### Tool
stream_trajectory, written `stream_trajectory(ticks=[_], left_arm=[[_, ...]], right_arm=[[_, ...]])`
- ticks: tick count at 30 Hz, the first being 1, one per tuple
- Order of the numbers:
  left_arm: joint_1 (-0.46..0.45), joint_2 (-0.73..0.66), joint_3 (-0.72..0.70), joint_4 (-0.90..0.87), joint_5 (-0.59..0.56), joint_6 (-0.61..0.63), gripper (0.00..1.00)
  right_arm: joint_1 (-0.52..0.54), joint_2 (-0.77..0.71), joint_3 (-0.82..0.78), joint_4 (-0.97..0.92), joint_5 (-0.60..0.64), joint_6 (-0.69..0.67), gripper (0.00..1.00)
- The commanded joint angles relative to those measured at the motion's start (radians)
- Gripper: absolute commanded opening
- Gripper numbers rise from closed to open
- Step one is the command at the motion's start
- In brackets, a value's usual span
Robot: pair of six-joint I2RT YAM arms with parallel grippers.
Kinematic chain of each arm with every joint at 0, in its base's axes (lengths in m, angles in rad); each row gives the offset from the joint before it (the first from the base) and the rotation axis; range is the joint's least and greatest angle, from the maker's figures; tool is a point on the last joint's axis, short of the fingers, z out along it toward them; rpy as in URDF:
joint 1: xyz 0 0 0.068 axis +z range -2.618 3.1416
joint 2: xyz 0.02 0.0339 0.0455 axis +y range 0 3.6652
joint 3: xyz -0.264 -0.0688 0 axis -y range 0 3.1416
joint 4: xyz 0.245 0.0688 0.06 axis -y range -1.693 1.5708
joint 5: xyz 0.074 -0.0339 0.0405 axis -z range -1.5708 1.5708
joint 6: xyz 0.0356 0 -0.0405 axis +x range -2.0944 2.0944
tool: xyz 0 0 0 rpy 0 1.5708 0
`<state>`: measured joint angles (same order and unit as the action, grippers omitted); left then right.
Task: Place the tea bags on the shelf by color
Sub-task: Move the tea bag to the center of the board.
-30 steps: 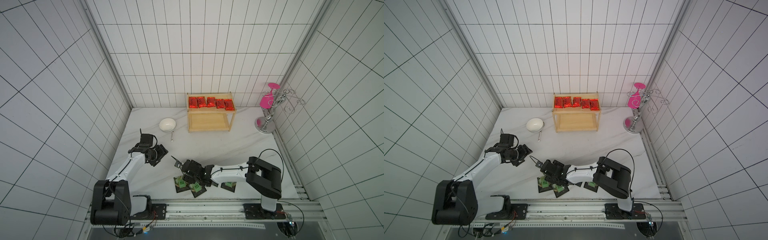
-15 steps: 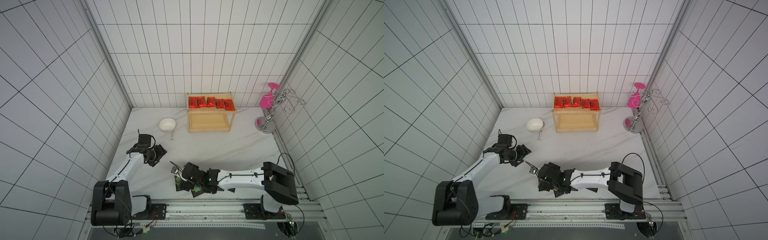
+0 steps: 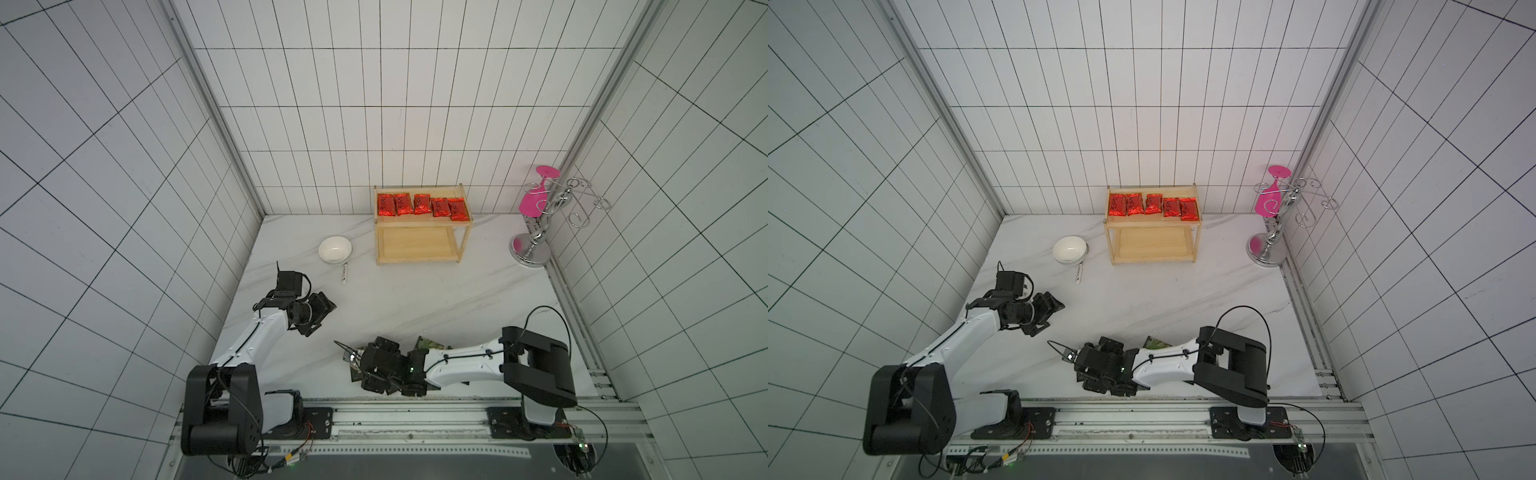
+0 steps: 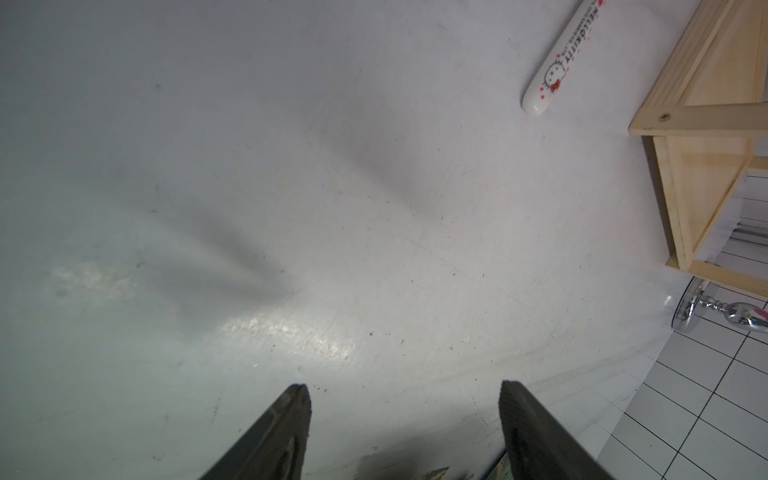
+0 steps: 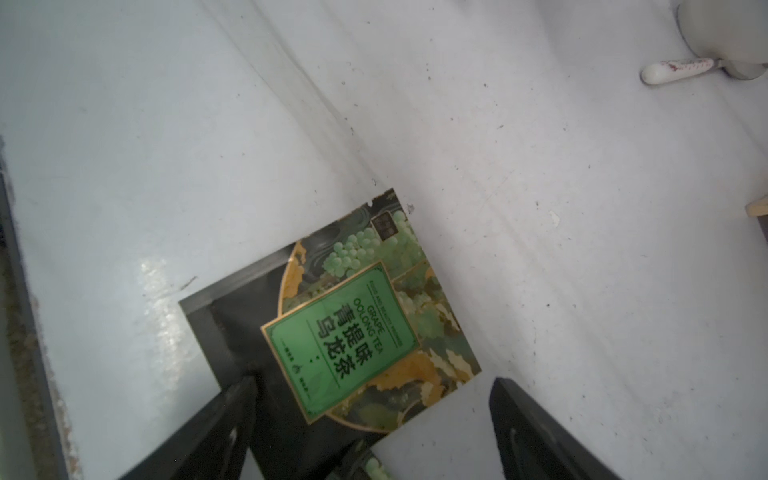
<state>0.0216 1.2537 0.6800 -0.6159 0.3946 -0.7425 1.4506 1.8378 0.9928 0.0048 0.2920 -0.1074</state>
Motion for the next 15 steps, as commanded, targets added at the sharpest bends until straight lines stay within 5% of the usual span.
stream_trajectory(ticks=[1, 10, 15], left_arm=[[0.004, -0.018, -0.028, 0.017, 0.018, 0.006, 0.76], [-0.013, -0.025, -0.103, 0.098, 0.114, 0.014, 0.74], [-0.139, -0.014, -0.142, 0.209, 0.135, -0.011, 0.67]], right_arm=[[-0.057, 0.047, -0.023, -0.031, 0.002, 0.005, 0.91], [-0.191, 0.072, 0.000, -0.002, -0.062, 0.021, 0.90], [-0.243, -0.040, -0.045, 0.033, -0.168, 0.085, 0.84]])
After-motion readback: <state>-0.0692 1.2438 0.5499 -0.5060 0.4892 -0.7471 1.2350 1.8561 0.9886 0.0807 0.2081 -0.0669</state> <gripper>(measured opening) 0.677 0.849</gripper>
